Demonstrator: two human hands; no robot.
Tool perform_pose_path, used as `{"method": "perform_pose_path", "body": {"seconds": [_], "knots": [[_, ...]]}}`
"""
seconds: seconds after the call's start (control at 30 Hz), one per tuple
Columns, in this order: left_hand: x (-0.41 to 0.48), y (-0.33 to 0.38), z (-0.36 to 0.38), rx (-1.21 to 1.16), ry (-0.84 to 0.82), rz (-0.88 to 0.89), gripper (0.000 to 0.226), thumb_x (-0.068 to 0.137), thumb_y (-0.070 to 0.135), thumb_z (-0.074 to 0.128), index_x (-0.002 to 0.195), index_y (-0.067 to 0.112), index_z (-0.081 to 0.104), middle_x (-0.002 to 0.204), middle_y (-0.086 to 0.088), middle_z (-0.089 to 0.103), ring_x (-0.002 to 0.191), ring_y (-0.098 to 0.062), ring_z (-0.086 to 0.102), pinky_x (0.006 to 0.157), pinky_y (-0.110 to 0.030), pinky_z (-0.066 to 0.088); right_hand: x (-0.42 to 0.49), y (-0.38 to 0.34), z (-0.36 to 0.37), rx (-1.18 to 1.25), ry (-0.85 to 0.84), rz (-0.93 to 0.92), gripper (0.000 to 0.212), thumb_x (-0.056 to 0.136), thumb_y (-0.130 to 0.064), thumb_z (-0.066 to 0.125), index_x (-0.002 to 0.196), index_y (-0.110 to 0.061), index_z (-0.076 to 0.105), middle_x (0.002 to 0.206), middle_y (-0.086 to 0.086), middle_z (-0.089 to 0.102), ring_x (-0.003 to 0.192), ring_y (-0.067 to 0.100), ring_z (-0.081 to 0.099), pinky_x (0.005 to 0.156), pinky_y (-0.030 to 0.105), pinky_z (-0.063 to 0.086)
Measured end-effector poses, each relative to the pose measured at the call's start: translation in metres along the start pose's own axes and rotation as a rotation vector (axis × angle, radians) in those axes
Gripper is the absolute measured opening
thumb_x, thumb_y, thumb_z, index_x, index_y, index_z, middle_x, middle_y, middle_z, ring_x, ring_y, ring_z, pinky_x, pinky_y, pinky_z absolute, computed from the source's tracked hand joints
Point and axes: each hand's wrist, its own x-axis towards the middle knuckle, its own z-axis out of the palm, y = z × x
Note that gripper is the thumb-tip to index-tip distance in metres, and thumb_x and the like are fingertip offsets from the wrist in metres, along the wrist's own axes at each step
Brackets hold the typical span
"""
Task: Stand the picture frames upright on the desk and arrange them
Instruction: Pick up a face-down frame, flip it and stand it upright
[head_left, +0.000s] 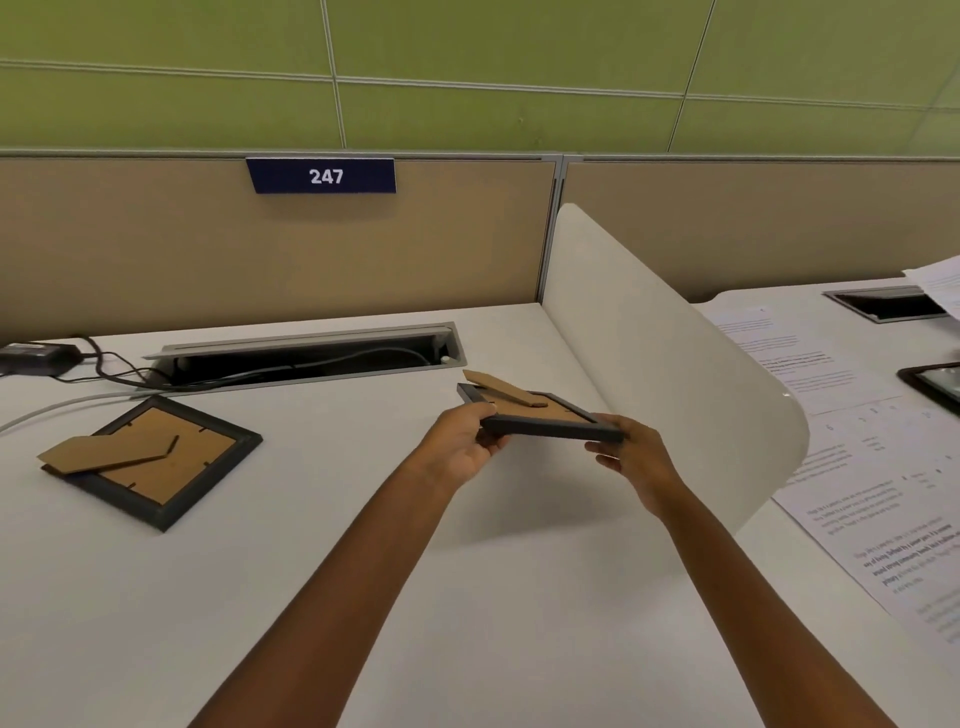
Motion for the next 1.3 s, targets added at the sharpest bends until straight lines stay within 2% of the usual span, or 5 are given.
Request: {"method": "perform_pose_path", "body": {"seconds": [0.17, 0.4, 0.7, 0.83, 1.3], "knots": [[-0.035, 0.015, -0.016, -0.070, -0.123, -0.030, 0.003, 0.089, -0.002, 0.049, 0.092, -0.003, 0.050, 0.109, -0.024, 0.049, 0.078, -0.027, 0.056, 0.075, -0.033, 0.048, -0.016, 0.003, 0.013, -0.082, 0.003, -0.280, 0.040, 0.084, 0.002, 0.058, 0.123, -0.002, 0.051, 0.113, 0.011, 0.054, 0.101, 0.023, 0.053, 0.084, 0.020, 0.047], [-0.065, 0.042, -0.041, -0.088, -0.164, -0.010, 0.017, 0.091, 0.008, 0.046, 0.078, -0.003, 0.049, 0.081, -0.018, 0.049, 0.068, -0.022, 0.053, 0.047, -0.023, 0.057, -0.035, -0.007, 0.032, -0.344, 0.152, -0.764, 0.020, 0.081, 0.002, 0.061, 0.101, 0.002, 0.060, 0.093, -0.002, 0.057, 0.083, 0.005, 0.054, 0.076, -0.007, 0.036], [-0.085, 0.060, -0.066, 0.205, -0.177, -0.060, 0.049, 0.094, 0.037, 0.032, 0.109, -0.007, 0.049, 0.090, -0.018, 0.056, 0.080, -0.027, 0.058, 0.068, -0.034, 0.054, -0.054, -0.016, 0.069, 0.026, 0.018, -0.630, 0.018, 0.087, 0.008, 0.046, 0.094, -0.007, 0.054, 0.084, -0.004, 0.060, 0.075, -0.012, 0.059, 0.062, 0.002, 0.045], [-0.068, 0.057, -0.087, 0.444, -0.105, -0.062, 0.094, 0.084, 0.069, 0.013, 0.133, -0.009, 0.034, 0.137, -0.026, 0.040, 0.129, -0.035, 0.038, 0.106, -0.045, 0.035, -0.059, -0.012, 0.081, 0.130, -0.029, -0.518, 0.014, 0.089, 0.003, 0.047, 0.098, -0.005, 0.054, 0.090, -0.002, 0.062, 0.080, -0.004, 0.063, 0.062, 0.005, 0.050], [-0.016, 0.013, -0.122, 0.322, -0.090, 0.124, 0.077, 0.087, 0.063, 0.005, 0.141, 0.014, 0.031, 0.149, -0.014, 0.035, 0.135, -0.033, 0.034, 0.117, -0.048, 0.023, -0.062, 0.007, 0.098, 0.196, -0.100, -0.295, 0.015, 0.092, -0.007, 0.044, 0.100, -0.011, 0.056, 0.092, -0.002, 0.065, 0.085, 0.009, 0.063, 0.061, 0.011, 0.056]]}}
